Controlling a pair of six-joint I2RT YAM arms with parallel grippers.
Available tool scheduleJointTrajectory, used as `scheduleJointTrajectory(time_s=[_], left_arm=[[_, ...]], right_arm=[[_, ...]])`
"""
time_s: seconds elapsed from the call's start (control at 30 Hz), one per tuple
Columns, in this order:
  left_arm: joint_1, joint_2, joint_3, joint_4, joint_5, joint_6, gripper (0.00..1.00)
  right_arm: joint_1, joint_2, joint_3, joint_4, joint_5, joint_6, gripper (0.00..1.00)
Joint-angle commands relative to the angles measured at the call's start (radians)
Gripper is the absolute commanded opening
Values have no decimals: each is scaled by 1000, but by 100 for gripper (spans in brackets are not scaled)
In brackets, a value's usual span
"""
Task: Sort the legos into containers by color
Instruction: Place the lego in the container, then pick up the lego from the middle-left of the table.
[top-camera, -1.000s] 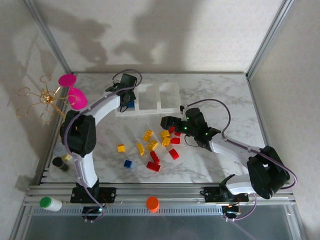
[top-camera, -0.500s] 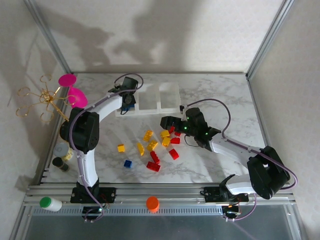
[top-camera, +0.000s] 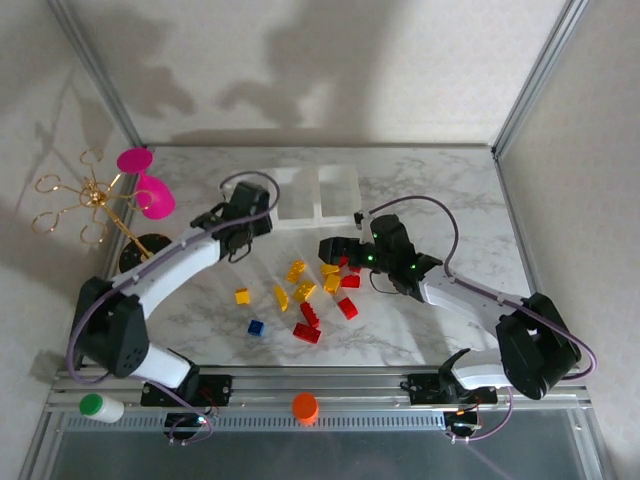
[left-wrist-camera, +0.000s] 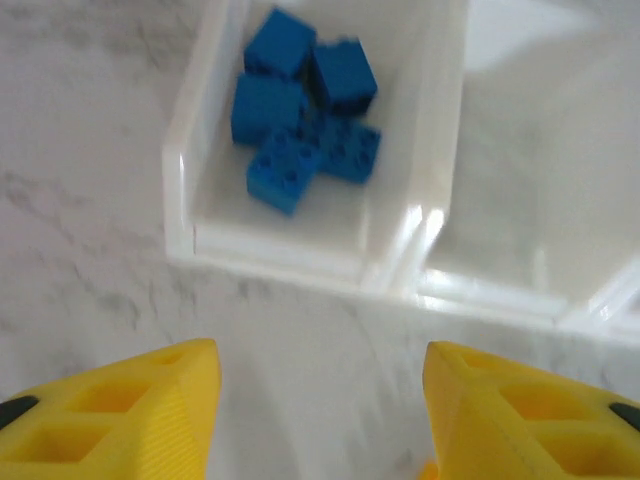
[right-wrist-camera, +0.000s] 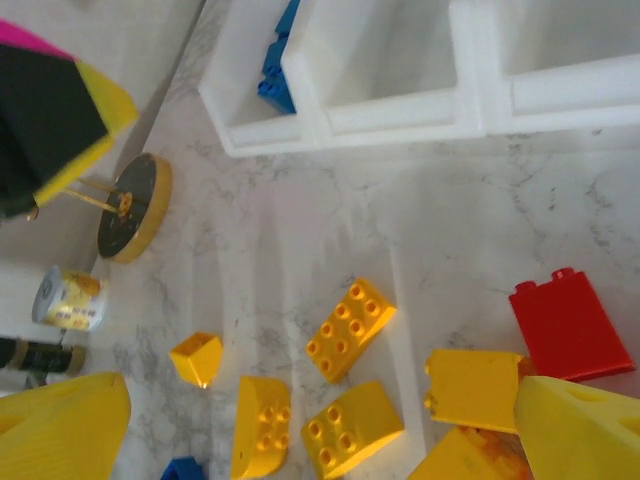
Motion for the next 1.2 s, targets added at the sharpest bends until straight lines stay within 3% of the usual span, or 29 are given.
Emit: scheduleJointTrajectory(time_s=[0.0,0.27,0.5,1.0,1.17], left_arm=[[-51,-97,-101,-33,5,-81,57],[-195,-265,-253,-180,-19,-206,58],[-286,-384,-379,-208,50,-299,59],[-423,-224,-428,-147,45,-343,61],[-448,-157,-433,-113,42,-353,55]], right_arm=[[52,-28,-28,-8,-23,-59,99],[155,-40,-101,11,-21,-69,99],[203,-65,-162,128,-22,-18,99],[204,-54,-153,133,15,-1,99],[205,-70,-150,125,40,-6,99]])
